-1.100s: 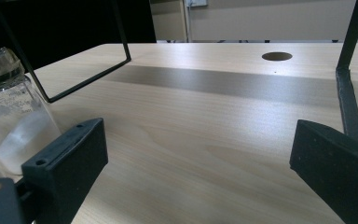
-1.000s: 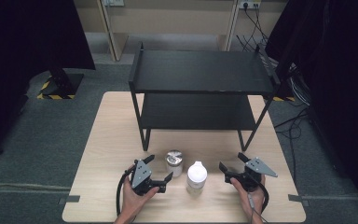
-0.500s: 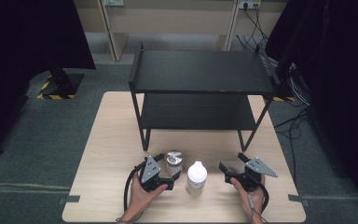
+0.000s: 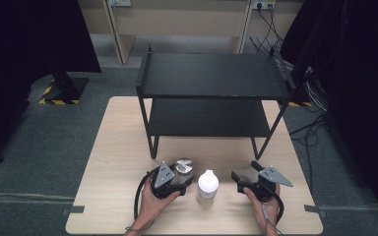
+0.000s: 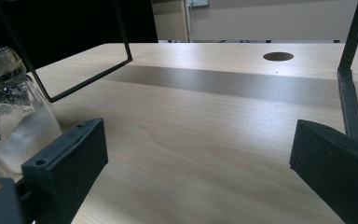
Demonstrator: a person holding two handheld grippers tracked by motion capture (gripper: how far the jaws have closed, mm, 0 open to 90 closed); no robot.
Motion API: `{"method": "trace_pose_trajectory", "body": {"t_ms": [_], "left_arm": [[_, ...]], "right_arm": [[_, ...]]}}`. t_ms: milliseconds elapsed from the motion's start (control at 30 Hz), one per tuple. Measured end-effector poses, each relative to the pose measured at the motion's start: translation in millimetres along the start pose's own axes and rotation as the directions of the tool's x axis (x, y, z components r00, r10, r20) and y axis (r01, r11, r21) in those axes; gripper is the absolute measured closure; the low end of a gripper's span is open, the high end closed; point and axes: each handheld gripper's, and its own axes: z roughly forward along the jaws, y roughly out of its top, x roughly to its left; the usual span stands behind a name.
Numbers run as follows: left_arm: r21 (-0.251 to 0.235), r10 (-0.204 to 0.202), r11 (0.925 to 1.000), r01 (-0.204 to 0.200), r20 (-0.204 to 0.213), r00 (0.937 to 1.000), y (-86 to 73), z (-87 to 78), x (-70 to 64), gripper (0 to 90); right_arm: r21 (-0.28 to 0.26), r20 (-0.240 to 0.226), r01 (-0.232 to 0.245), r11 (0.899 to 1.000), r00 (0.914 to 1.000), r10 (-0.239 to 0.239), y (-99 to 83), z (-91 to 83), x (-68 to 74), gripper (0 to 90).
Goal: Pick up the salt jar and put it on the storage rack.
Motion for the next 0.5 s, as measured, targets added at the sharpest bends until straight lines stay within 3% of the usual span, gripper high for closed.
{"method": "trace_pose_trajectory", "body": {"t_ms": [500], "left_arm": [[-0.010, -0.008, 0.9999, 0.008, -0.006, 0.9999, -1.3, 0.5, -1.8, 30.6]], "right_arm": [[0.002, -0.004, 0.004, 1.000, 1.0000, -0.004, 0.3, 0.3, -0.3, 4.3]]}}
